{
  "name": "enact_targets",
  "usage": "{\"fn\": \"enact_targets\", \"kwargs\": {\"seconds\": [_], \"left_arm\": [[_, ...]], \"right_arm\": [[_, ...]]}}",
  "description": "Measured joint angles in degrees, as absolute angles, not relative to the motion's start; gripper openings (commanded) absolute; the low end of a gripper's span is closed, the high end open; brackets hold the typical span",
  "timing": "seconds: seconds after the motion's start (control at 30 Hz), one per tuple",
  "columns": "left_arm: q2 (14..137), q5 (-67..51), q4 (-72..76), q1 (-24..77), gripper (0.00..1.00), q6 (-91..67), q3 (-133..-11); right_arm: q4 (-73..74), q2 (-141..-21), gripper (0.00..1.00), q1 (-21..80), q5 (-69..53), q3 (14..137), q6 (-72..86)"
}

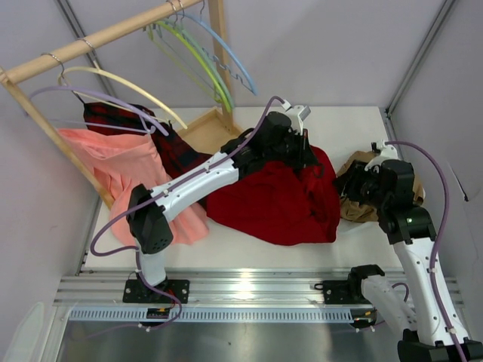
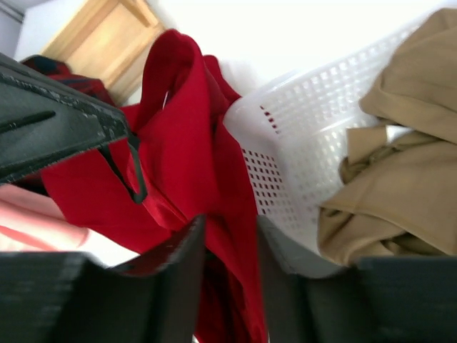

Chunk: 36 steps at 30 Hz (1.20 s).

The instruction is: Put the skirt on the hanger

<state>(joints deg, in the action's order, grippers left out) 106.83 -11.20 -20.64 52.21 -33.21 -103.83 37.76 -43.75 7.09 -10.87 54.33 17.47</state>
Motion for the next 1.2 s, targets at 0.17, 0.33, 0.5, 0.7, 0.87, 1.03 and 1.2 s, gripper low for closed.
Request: {"fn": "enact_targets", "kwargs": {"seconds": [0.17,0.33,0.5,0.7,0.87,1.03,1.2], "left_arm": [[106.9,-12.2,-20.4,51.9,0.00,-33.9,-103.8],[106.9,-12.2,-20.3,51.9,0.00,-34.1,-103.8],[106.9,-12.3,-20.3,51.9,0.00,-34.1,-103.8],[106.9,-12.6,-20.3,51.6,0.00,-34.1,-103.8],[106.9,-12.7,-20.3,51.5,0.00,-34.0,-103.8],[106.9,-12.8,-20.3,51.5,0.00,-34.0,-103.8],[106.9,-12.9,-20.3,51.5,0.01,-34.0,-103.8]], "right_arm": [[40.5,-44.5,0.47,6.9,-11.1,57.9,16.1],[38.1,-45.6,0.45,6.9,-17.2,60.9,18.5],[34.0,-44.0,0.44,6.9,-24.0,59.2,16.7],[33.8,-40.8,0.42,6.9,-23.0,57.1,6.8],[31.9,-41.6,0.39,6.9,-23.0,57.1,3.9],[31.9,-42.2,0.39,7.0,-20.7,57.1,-2.7],[30.9,-40.8,0.66,8.6,-17.4,57.0,-12.0]]}}
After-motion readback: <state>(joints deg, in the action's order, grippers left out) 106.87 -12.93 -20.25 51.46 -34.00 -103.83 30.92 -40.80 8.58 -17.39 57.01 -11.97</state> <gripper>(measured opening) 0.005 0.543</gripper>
